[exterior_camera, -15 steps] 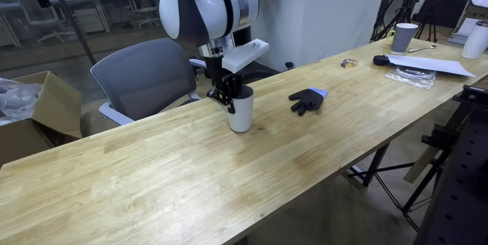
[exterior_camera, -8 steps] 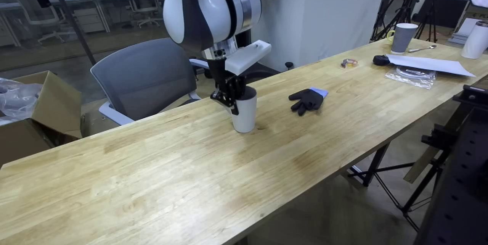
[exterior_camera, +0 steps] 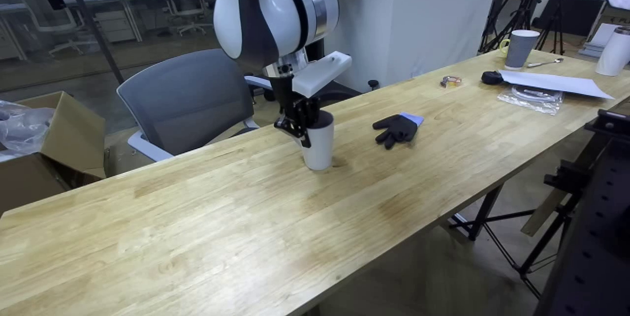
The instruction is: Pick the cup and move it slightly to the left
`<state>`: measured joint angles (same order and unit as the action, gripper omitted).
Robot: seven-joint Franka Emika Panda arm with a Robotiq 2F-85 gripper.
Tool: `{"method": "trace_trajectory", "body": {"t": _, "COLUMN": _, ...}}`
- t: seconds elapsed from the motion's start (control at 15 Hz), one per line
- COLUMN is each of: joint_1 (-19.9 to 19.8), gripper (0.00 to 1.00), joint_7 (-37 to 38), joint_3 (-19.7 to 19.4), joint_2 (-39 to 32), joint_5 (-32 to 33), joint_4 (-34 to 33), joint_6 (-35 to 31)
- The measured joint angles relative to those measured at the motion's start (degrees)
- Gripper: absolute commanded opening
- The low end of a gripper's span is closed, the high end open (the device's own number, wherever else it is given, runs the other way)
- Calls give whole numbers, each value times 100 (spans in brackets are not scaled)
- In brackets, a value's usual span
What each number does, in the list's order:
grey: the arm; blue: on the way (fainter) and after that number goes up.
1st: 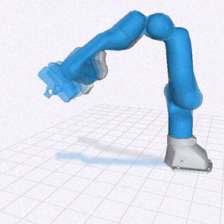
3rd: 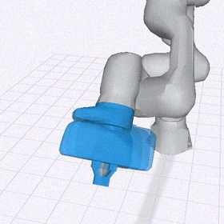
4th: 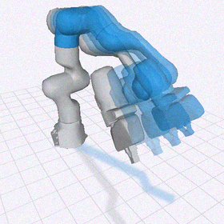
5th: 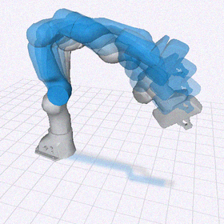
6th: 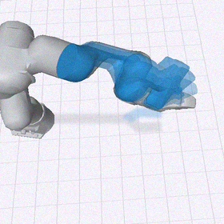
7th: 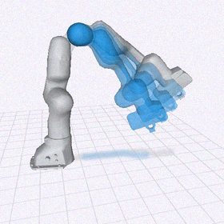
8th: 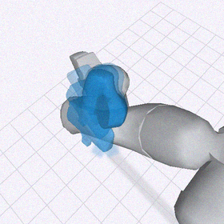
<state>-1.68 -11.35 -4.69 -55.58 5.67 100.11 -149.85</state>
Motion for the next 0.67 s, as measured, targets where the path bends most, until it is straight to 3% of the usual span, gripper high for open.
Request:
{"method": "trace_trajectory", "body": {"t": 0.13, "joint_1": 22, "gripper": 42, "joint_7": 33, "joint_3": -33, "joint_2": -4, "joint_5": 7, "joint_4": 0, "joint_6": -1}}
{"method": "trace_trajectory", "body": {"t": 0.67, "joint_1": 85, "gripper": 95, "joint_7": 156, "joint_3": -187, "joint_2": -4, "joint_5": 24, "joint_4": -2, "joint_6": 1}}
